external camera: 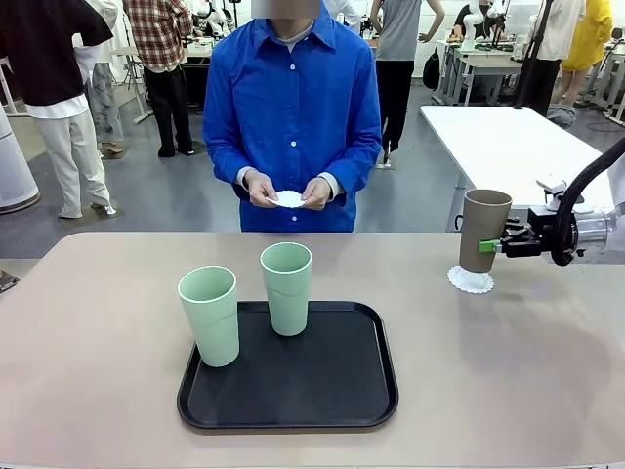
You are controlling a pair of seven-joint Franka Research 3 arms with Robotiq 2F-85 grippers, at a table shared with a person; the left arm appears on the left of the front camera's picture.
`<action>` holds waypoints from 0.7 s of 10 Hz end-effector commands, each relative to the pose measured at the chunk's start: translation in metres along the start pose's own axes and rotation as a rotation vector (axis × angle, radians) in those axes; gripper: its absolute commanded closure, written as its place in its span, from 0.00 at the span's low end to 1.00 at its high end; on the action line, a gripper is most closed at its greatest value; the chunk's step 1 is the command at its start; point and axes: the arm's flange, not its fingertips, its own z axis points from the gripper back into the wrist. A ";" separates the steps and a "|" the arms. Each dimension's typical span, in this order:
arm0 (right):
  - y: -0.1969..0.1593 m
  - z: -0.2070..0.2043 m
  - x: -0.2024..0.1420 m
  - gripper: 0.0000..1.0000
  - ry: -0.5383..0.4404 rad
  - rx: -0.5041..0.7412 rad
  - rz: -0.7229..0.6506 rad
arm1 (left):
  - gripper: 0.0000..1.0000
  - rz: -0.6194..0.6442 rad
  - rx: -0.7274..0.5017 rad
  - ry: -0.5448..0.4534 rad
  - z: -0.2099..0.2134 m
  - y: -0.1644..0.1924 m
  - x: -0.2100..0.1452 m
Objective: Place coasters on the table and set cups on them.
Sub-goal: Pick up one Reusable plastic cup and place it on a coaster set by the human.
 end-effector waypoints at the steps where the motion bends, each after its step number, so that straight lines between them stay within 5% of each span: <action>1: 0.002 -0.006 -0.006 0.16 0.021 0.056 0.025 | 0.00 -0.011 -0.013 -0.003 0.001 -0.001 0.000; 7: -0.002 -0.003 -0.019 0.16 -0.014 0.097 0.085 | 0.00 -0.011 -0.013 -0.003 0.001 -0.001 0.000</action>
